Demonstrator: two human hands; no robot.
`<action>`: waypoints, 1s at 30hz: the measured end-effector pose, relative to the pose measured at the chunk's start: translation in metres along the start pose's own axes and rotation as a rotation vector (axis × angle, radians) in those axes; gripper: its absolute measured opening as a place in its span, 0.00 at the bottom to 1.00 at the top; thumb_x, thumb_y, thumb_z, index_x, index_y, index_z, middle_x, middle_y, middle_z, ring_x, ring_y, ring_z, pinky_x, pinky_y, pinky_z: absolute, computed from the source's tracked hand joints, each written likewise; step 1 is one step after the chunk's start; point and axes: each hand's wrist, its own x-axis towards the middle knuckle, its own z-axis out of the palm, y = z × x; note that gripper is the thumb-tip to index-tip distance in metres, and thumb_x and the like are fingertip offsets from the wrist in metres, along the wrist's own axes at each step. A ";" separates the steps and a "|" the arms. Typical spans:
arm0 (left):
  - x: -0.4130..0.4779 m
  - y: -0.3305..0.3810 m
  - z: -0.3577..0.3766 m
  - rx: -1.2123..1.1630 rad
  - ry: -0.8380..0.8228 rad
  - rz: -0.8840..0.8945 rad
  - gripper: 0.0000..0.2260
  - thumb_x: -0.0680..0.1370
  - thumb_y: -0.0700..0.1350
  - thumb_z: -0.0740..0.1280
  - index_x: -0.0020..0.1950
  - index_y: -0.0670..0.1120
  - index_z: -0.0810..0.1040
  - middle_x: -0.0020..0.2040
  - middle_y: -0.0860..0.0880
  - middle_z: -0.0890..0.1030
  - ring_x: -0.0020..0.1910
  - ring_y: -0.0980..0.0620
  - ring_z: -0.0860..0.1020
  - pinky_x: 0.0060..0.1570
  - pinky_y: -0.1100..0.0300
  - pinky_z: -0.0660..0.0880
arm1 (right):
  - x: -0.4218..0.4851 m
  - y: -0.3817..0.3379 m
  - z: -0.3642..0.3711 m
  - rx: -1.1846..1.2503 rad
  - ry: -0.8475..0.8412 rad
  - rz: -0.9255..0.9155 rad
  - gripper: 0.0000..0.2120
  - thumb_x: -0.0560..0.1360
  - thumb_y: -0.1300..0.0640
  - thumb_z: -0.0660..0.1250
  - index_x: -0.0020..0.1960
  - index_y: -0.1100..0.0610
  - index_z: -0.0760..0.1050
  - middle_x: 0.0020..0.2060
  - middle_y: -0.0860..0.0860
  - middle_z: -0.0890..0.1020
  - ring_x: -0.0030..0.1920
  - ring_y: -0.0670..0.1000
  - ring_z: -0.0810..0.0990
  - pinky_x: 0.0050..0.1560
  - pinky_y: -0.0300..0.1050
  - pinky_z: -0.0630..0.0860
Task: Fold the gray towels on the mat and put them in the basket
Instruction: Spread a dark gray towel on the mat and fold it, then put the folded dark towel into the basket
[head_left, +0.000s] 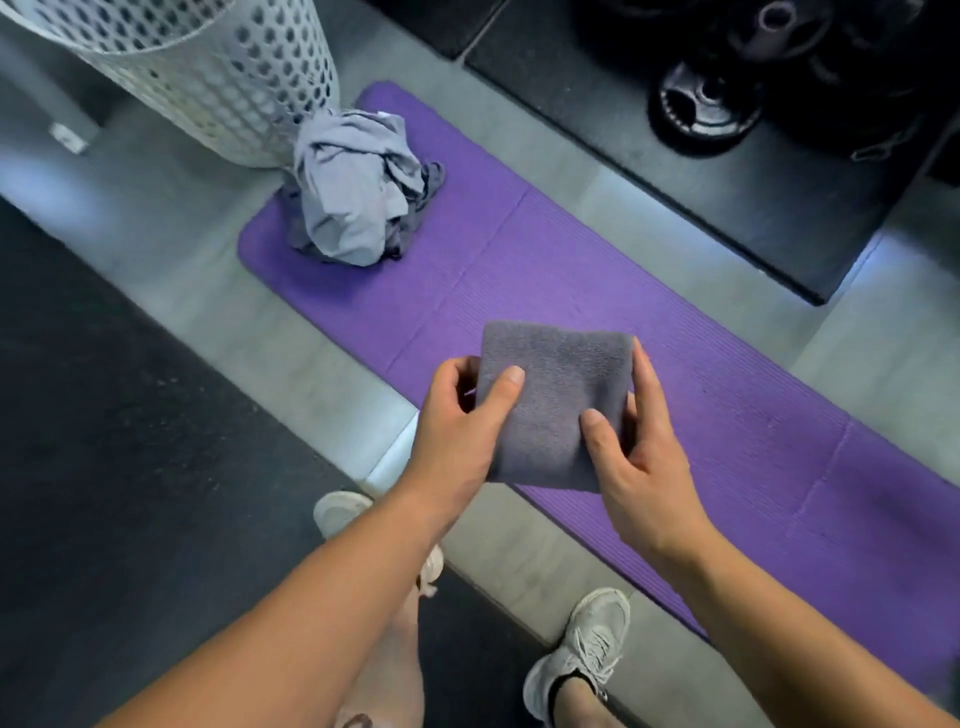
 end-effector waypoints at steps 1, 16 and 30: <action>0.000 0.012 -0.020 -0.008 0.021 0.010 0.10 0.79 0.50 0.72 0.57 0.48 0.76 0.51 0.52 0.84 0.47 0.59 0.83 0.46 0.63 0.79 | 0.003 -0.017 0.016 0.000 -0.016 -0.006 0.34 0.82 0.57 0.64 0.79 0.34 0.52 0.65 0.41 0.76 0.62 0.36 0.77 0.58 0.31 0.73; 0.103 0.160 -0.323 0.008 0.117 0.028 0.10 0.80 0.49 0.71 0.57 0.52 0.73 0.50 0.56 0.84 0.50 0.58 0.83 0.53 0.54 0.80 | 0.110 -0.204 0.298 0.093 -0.196 -0.045 0.33 0.82 0.61 0.63 0.80 0.40 0.55 0.69 0.29 0.71 0.71 0.36 0.70 0.71 0.39 0.68; 0.356 0.308 -0.444 0.094 0.061 0.056 0.10 0.79 0.49 0.71 0.59 0.49 0.75 0.52 0.53 0.84 0.50 0.57 0.83 0.50 0.58 0.80 | 0.350 -0.315 0.446 0.090 -0.153 -0.042 0.32 0.83 0.55 0.63 0.80 0.37 0.53 0.76 0.35 0.65 0.76 0.37 0.63 0.78 0.53 0.62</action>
